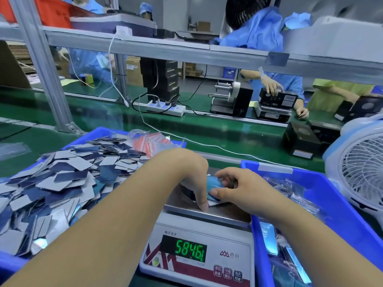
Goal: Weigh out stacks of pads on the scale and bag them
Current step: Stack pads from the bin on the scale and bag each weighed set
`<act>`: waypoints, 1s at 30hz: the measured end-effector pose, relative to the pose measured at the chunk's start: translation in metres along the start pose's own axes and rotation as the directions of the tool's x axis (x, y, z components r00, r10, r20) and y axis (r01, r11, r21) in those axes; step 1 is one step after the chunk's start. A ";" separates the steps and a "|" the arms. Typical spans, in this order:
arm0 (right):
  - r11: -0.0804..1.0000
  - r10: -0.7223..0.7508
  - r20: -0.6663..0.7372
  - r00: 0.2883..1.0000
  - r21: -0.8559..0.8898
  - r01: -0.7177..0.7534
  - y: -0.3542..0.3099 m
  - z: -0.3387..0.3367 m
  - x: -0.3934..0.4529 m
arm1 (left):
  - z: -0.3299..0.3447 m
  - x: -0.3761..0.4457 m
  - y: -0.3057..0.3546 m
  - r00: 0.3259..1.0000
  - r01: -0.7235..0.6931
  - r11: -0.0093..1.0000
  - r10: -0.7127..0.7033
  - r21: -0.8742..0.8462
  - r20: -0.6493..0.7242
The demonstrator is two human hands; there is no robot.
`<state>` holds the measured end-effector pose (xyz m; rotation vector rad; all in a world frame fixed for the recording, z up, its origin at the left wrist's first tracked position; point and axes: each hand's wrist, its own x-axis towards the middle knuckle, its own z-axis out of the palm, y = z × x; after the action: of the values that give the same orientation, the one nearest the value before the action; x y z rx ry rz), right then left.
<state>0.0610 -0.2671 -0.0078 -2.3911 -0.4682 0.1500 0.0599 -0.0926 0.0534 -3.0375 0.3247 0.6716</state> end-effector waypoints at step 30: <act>0.975 -0.212 -0.187 0.959 0.025 0.220 -0.010 0.009 -0.008 | 0.056 -0.004 -0.030 0.839 -0.457 0.698 0.134 -0.551 -0.527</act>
<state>0.0489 -0.2580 -0.0081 -2.2641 -0.6264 -0.1548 0.0395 -0.0595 0.0031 -3.8762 0.7725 0.0249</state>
